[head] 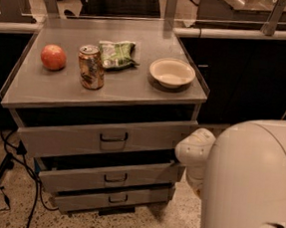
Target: Close middle drawer
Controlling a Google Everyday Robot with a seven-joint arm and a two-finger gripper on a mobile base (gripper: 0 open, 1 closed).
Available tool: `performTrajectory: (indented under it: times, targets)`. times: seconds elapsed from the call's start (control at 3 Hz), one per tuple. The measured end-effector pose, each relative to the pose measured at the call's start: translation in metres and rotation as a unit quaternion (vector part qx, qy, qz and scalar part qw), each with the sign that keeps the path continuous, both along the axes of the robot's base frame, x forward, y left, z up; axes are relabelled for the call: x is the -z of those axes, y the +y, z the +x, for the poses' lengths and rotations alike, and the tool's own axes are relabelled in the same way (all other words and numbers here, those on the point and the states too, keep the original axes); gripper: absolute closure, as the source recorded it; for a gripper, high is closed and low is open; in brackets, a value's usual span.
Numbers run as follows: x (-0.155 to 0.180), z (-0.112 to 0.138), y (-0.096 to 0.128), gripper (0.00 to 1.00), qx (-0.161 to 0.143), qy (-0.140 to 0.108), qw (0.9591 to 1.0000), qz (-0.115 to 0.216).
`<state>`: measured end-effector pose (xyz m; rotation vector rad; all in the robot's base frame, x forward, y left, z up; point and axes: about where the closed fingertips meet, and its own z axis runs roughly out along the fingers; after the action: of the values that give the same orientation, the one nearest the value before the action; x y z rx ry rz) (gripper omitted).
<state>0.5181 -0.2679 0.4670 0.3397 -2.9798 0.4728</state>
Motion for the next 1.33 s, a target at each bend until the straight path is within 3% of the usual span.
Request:
performTrajectory:
  times: [0.33, 0.67, 1.33]
  targets:
    - [0.019, -0.022, -0.043, 1.00, 0.075, 0.037, 0.9945, 0.063]
    - [0.033, -0.046, -0.069, 1.00, 0.146, 0.066, 0.9802, 0.116]
    - [0.040, -0.050, -0.068, 1.00, 0.165, 0.081, 0.9738, 0.134]
